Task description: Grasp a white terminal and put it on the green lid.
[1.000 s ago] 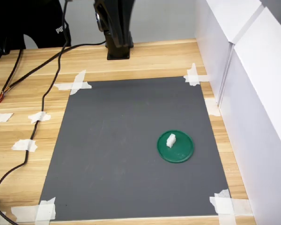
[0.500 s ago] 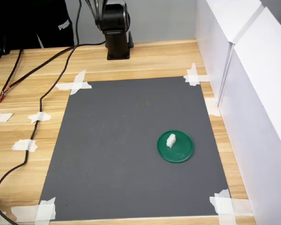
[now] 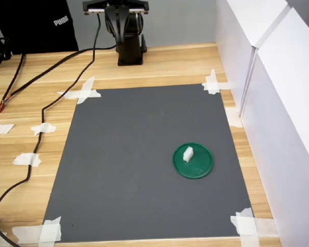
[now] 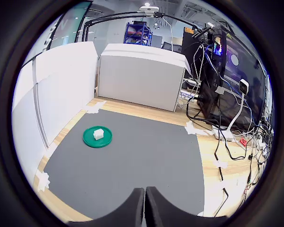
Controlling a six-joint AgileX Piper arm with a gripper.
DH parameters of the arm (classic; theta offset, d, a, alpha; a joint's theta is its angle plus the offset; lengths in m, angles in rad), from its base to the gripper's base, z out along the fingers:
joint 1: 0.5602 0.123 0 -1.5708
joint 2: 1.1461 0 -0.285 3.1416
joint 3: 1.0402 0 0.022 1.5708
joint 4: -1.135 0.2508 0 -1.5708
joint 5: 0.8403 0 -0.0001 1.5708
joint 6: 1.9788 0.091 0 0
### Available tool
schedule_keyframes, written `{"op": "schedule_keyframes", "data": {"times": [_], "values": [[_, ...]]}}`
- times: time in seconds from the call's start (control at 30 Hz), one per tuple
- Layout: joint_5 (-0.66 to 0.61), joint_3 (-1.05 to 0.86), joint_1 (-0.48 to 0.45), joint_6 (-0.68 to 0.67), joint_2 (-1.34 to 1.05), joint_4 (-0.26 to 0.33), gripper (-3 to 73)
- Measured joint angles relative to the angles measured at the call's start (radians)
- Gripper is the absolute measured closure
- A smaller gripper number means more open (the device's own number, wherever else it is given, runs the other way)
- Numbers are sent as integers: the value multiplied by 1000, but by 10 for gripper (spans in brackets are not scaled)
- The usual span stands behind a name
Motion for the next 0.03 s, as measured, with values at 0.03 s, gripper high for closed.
{"op": "schedule_keyframes", "data": {"times": [0.03], "values": [[0, -14, 0, 0, -33, 0, 711]]}}
